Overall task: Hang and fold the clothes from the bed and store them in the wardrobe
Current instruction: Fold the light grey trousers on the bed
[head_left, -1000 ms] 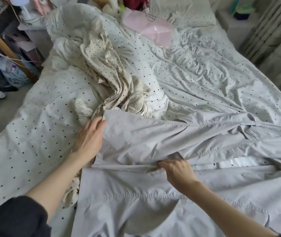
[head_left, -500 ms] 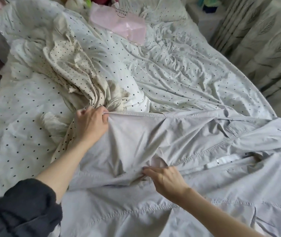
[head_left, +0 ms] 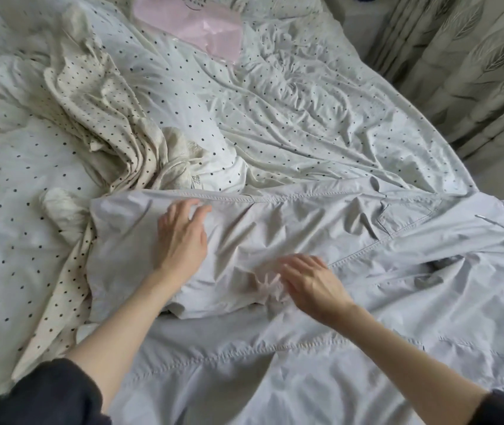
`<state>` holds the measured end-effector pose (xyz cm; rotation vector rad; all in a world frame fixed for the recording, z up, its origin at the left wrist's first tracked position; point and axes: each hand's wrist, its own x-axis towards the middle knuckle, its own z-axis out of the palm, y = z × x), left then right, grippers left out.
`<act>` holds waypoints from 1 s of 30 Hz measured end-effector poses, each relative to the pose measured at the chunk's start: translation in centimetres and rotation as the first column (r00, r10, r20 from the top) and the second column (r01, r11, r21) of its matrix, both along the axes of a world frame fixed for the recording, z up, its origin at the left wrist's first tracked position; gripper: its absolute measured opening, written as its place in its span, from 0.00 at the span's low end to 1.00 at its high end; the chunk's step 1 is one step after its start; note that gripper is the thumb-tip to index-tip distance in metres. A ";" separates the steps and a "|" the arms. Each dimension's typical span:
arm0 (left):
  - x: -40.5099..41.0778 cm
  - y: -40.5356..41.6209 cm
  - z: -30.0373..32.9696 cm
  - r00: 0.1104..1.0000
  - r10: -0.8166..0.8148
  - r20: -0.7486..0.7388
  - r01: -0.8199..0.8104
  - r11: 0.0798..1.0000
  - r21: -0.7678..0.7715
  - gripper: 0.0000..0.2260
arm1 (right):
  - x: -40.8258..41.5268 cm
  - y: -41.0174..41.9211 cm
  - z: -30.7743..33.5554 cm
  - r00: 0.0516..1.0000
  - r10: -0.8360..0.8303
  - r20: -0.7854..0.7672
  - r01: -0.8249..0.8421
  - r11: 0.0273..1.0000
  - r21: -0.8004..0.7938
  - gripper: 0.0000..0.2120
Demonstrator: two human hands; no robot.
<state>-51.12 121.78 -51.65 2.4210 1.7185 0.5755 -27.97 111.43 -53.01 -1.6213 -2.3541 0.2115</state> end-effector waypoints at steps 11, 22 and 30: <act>14.1 -8.0 -3.7 0.944 -0.141 -0.299 -0.020 0.878 -0.478 0.24 | 17.5 -4.2 -2.4 0.937 -0.323 0.132 0.342 0.924 -0.168 0.20; 39.0 -14.5 -4.7 0.919 -0.297 -0.260 0.165 0.888 -0.429 0.24 | 43.9 -11.1 -3.7 0.803 -0.507 0.313 0.594 0.721 -0.357 0.21; 45.5 -23.2 -6.3 0.877 -0.369 -0.307 0.170 0.837 -0.520 0.27 | 47.2 -19.5 -4.2 0.904 -0.367 0.219 0.427 0.801 -0.420 0.23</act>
